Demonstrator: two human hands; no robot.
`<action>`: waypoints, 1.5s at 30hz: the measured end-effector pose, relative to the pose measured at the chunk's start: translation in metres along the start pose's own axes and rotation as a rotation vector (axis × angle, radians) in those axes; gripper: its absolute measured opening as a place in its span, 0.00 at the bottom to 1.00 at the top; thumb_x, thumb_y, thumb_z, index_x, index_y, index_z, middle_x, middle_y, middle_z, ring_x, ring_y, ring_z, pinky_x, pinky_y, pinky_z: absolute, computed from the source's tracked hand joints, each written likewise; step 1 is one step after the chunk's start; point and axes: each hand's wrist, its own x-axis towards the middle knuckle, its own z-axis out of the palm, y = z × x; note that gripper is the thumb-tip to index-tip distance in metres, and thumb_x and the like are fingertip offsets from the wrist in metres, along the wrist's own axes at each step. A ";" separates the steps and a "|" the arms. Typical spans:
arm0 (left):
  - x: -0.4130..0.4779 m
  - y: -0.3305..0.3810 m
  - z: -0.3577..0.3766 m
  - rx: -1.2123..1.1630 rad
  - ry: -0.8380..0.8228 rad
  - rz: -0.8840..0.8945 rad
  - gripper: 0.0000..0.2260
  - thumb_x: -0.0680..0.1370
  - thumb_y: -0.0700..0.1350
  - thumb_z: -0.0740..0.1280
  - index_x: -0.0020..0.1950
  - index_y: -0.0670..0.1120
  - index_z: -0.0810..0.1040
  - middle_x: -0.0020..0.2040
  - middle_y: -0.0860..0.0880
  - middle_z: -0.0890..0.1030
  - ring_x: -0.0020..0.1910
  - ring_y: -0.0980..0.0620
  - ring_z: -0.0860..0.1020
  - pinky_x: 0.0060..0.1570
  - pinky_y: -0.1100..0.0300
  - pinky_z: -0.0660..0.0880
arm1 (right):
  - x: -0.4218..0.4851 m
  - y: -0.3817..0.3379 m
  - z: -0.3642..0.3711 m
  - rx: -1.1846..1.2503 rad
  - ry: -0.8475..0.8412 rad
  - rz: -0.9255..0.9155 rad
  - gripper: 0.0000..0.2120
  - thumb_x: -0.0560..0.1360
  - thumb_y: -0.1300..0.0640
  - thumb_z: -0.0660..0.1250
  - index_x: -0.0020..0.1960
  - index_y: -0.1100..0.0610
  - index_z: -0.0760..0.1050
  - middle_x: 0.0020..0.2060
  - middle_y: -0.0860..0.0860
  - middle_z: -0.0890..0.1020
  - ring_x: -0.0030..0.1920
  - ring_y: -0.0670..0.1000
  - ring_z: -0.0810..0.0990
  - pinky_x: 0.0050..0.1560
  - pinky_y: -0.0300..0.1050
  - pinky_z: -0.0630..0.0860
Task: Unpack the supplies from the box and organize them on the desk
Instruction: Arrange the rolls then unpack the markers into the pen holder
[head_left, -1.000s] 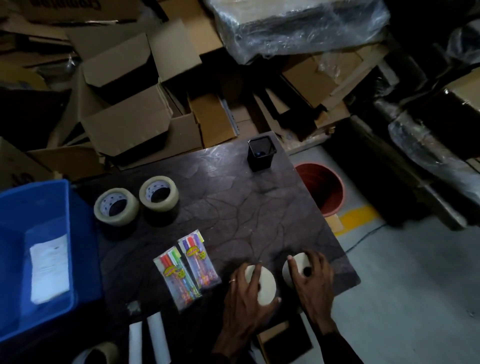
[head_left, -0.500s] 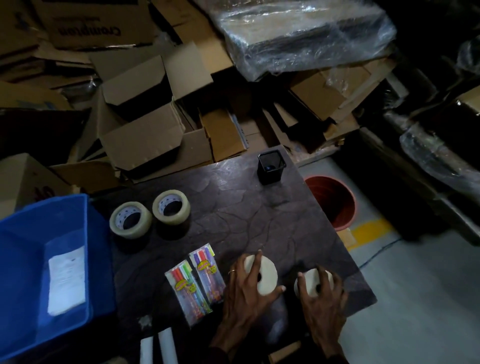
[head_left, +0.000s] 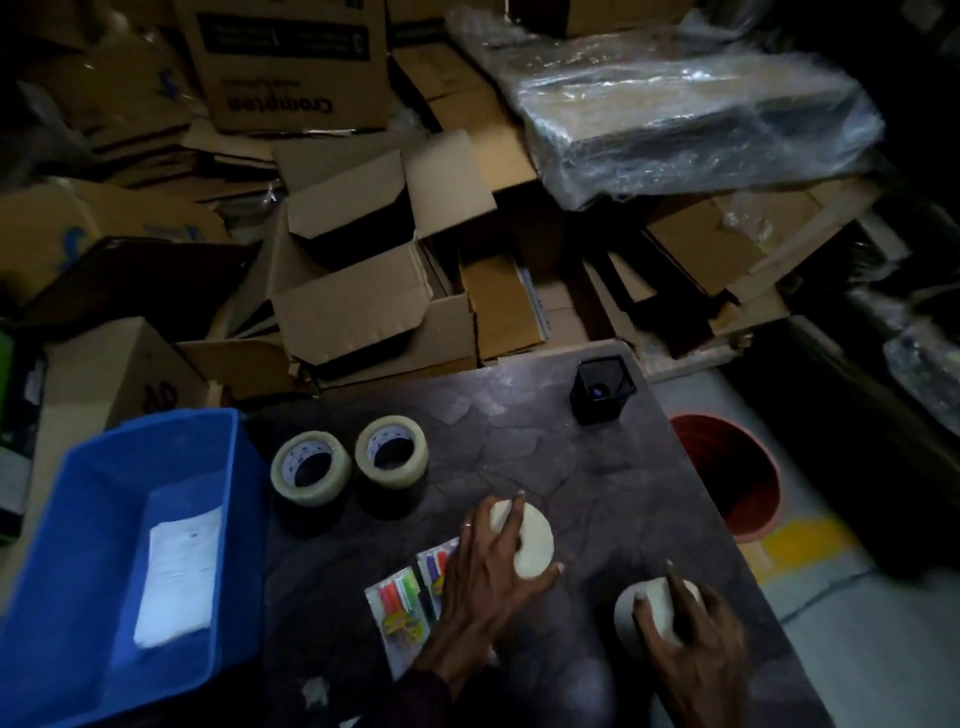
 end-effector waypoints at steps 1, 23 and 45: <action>0.013 -0.005 -0.005 0.010 0.016 0.001 0.43 0.67 0.74 0.62 0.78 0.59 0.57 0.73 0.50 0.62 0.71 0.47 0.65 0.67 0.55 0.68 | 0.020 -0.011 0.003 0.070 -0.007 0.014 0.17 0.70 0.51 0.75 0.55 0.60 0.85 0.53 0.62 0.83 0.46 0.64 0.82 0.49 0.56 0.78; 0.188 -0.067 -0.046 0.143 -0.080 -0.014 0.43 0.69 0.68 0.67 0.79 0.54 0.55 0.75 0.44 0.59 0.73 0.37 0.61 0.70 0.45 0.64 | 0.227 -0.125 0.148 0.247 -0.602 -0.067 0.30 0.73 0.35 0.66 0.72 0.44 0.69 0.66 0.53 0.72 0.63 0.60 0.70 0.54 0.55 0.78; 0.181 -0.092 -0.034 0.291 -0.050 0.058 0.42 0.71 0.75 0.57 0.78 0.57 0.51 0.75 0.43 0.61 0.74 0.40 0.61 0.76 0.40 0.40 | 0.235 -0.117 0.153 0.305 -0.584 -0.010 0.16 0.80 0.40 0.59 0.63 0.44 0.75 0.64 0.50 0.76 0.65 0.56 0.70 0.57 0.46 0.69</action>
